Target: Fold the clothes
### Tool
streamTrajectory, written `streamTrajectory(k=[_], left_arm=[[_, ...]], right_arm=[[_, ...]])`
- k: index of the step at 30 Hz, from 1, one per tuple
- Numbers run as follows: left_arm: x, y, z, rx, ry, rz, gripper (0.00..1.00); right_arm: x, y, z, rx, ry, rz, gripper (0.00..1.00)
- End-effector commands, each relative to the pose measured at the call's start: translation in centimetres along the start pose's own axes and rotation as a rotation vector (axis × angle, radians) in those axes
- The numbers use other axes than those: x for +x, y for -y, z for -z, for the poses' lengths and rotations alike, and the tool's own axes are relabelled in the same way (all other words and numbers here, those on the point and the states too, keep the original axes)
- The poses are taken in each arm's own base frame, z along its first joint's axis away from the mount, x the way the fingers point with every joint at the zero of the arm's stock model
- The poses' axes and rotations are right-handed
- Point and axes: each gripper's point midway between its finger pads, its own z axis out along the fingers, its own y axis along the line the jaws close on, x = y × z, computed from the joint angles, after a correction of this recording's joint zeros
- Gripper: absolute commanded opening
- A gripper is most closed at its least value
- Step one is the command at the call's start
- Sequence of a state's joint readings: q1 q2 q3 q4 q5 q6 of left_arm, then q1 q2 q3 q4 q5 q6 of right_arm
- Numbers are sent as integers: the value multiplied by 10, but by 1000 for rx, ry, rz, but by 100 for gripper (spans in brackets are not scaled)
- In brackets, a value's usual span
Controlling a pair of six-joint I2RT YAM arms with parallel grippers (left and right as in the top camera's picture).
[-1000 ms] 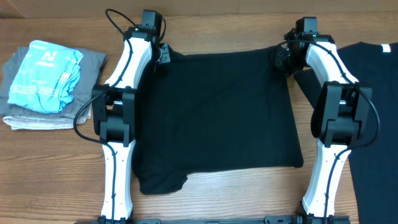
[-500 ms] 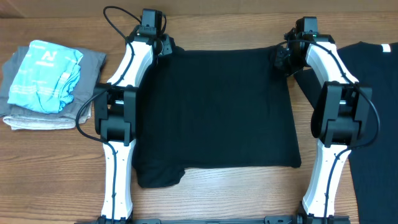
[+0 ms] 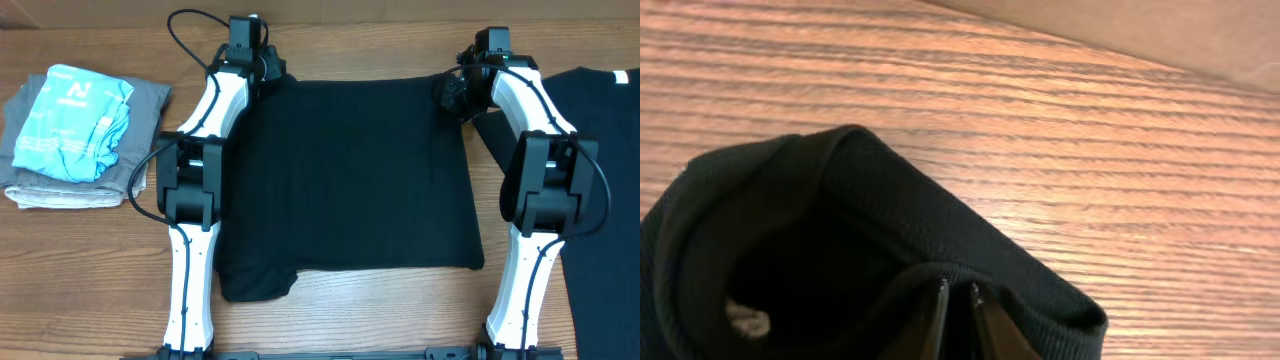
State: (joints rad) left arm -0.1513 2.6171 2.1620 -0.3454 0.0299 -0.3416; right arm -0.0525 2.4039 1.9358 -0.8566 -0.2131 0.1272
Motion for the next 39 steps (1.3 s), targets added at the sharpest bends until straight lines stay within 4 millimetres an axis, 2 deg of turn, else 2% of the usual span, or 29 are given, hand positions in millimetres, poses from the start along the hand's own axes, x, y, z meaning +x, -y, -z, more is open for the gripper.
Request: streamTrajectory(k=[1,3,5,7,9,12,13,16,19,21,24,29,31,35,39], left_arm=[[2,18,1,54,-19,-112,18],[-23,27,22,55,13,-145,26],[-53,36,52,47,51,-157,28],[-81,40,87,20,88,-151,34],[-102,44,131,-2,102,-120,35],[-112,52,200,-3,76,-51,33],[-115,57,230,2,78,-57,31],[-117,66,293,-14,96,-79,26],[-105,72,350,-39,91,-77,25],[-90,77,383,-45,69,-82,24],[-66,79,426,-78,41,-92,24],[-29,81,482,-132,17,-117,25],[-9,81,498,-132,-26,-127,25],[17,100,512,-23,-88,-176,28],[40,101,510,0,-167,-183,29]], right_arm=[[14,13,-13,48,-38,-6,15],[14,13,-13,48,-36,-6,19],[13,13,-13,47,-34,-5,20],[13,13,-13,47,-34,-5,20],[8,9,-8,36,-19,-12,16],[-4,2,21,30,28,-9,21],[-8,0,35,38,47,-7,23],[-11,-3,82,77,90,-48,24],[5,-13,136,78,85,-108,25],[18,-17,162,81,72,-132,25],[47,-21,206,91,38,-160,25],[88,-27,261,97,14,-170,25],[104,-28,280,103,10,-193,25],[127,-29,305,97,28,-227,25],[159,-25,311,107,-6,-251,26]])
